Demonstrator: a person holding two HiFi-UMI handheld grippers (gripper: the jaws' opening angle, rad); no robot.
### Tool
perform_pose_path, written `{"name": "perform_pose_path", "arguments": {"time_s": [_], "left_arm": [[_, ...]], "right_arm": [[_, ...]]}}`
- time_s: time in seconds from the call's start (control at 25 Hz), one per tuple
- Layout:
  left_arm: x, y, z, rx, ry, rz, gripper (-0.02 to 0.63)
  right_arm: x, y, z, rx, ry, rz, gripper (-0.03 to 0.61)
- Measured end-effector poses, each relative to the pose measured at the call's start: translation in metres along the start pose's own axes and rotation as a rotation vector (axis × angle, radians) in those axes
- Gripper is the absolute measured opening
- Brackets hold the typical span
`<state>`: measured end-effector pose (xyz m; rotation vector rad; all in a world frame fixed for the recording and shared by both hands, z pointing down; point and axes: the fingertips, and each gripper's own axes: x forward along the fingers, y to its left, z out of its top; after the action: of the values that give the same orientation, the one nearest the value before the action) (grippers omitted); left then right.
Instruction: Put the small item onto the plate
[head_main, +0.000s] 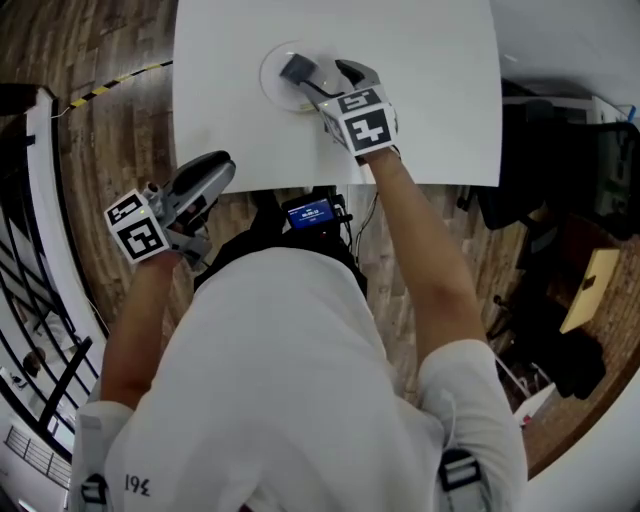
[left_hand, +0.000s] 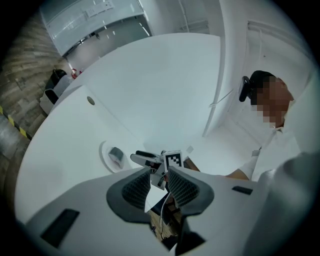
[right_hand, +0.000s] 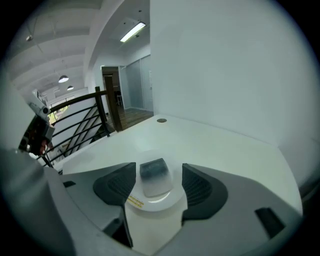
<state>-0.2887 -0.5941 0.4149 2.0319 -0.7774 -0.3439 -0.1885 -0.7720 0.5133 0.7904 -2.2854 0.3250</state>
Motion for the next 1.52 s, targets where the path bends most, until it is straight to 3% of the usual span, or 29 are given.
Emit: {"name": "perform_pose_path", "arguments": {"time_s": [0.12, 0.2, 0.32, 0.56, 0.68, 0.88, 1.04, 1.32, 1.52], "left_arm": [[-0.002, -0.004, 0.002, 0.007, 0.006, -0.031, 0.038], [-0.004, -0.007, 0.003, -0.001, 0.014, -0.059, 0.006], [-0.004, -0.020, 0.004, -0.001, 0.031, -0.103, 0.006], [0.002, -0.067, -0.001, 0.037, -0.005, -0.167, 0.006], [0.001, -0.098, -0.010, 0.055, -0.037, -0.182, 0.006], [0.009, -0.141, -0.052, 0.064, -0.074, -0.149, 0.006], [0.020, -0.187, -0.103, 0.068, -0.119, -0.117, 0.006], [0.024, -0.250, -0.205, 0.012, -0.169, -0.081, 0.006], [0.027, -0.283, -0.230, 0.005, -0.192, -0.081, 0.006]], "right_arm": [[-0.023, 0.003, 0.006, 0.155, -0.064, 0.010, 0.278], [-0.045, 0.010, 0.011, 0.282, -0.110, 0.029, 0.189], [-0.078, 0.021, 0.021, 0.443, -0.186, 0.076, 0.002], [-0.168, 0.031, 0.045, 0.728, -0.443, 0.199, 0.002], [-0.209, 0.039, 0.054, 0.734, -0.528, 0.242, 0.000], [-0.281, 0.054, 0.054, 0.648, -0.629, 0.315, 0.000], [-0.348, 0.061, 0.014, 0.609, -0.672, 0.351, 0.000], [-0.433, 0.060, -0.070, 0.637, -0.707, 0.355, 0.000], [-0.478, 0.054, -0.102, 0.651, -0.729, 0.358, 0.000]]}}
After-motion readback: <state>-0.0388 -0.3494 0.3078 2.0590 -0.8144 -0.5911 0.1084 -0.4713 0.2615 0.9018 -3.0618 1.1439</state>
